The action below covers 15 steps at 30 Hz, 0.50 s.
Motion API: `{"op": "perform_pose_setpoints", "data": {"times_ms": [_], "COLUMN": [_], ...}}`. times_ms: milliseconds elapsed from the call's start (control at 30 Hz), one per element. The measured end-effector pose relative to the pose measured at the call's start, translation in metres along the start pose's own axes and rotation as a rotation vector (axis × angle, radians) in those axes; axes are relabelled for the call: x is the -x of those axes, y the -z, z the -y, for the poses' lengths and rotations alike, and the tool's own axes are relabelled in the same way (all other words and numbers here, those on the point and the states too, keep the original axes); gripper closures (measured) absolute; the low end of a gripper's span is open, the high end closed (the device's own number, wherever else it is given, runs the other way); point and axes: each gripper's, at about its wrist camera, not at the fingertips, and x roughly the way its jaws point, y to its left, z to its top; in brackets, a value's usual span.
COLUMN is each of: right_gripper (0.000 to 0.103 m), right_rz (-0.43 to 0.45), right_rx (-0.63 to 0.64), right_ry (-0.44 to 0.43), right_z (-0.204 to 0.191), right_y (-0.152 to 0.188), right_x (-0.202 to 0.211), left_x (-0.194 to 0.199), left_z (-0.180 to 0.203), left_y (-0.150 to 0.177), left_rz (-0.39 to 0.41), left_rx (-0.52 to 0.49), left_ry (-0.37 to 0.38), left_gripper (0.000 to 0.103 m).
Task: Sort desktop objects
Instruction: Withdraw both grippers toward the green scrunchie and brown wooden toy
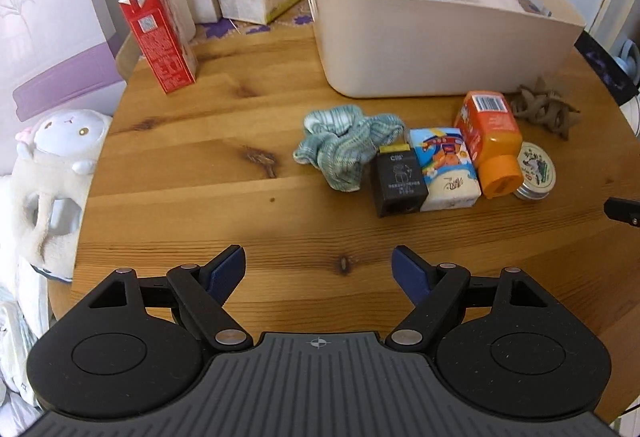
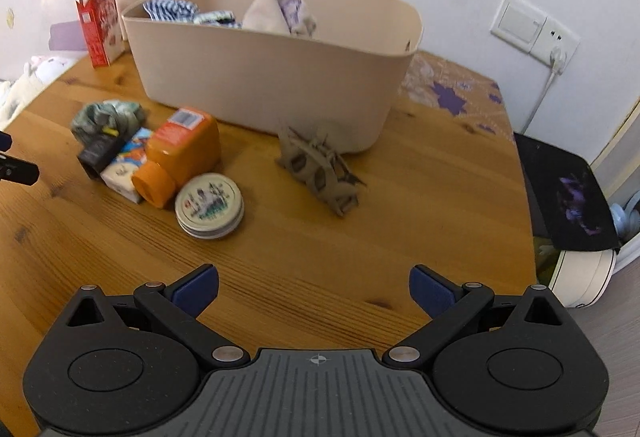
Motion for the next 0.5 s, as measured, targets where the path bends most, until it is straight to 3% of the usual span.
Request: {"op": "perform_pose_setpoints", "data": {"times_ms": [333,500], "right_gripper": [0.0,0.0], "right_rz": [-0.047,-0.058], "right_rx": [0.018,0.036], "right_ry": [-0.003,-0.015], "right_z": [0.011,0.015], "right_y": [-0.005,-0.011], "right_x": [-0.036,-0.052], "left_x": [-0.03,-0.043], "left_z": [0.001,-0.001], "left_y": [-0.018,-0.027], "left_rz": [0.005,0.013], "left_rx": [-0.019,-0.02], "left_ry": [-0.054,-0.019], "left_gripper": [0.021,0.021]}}
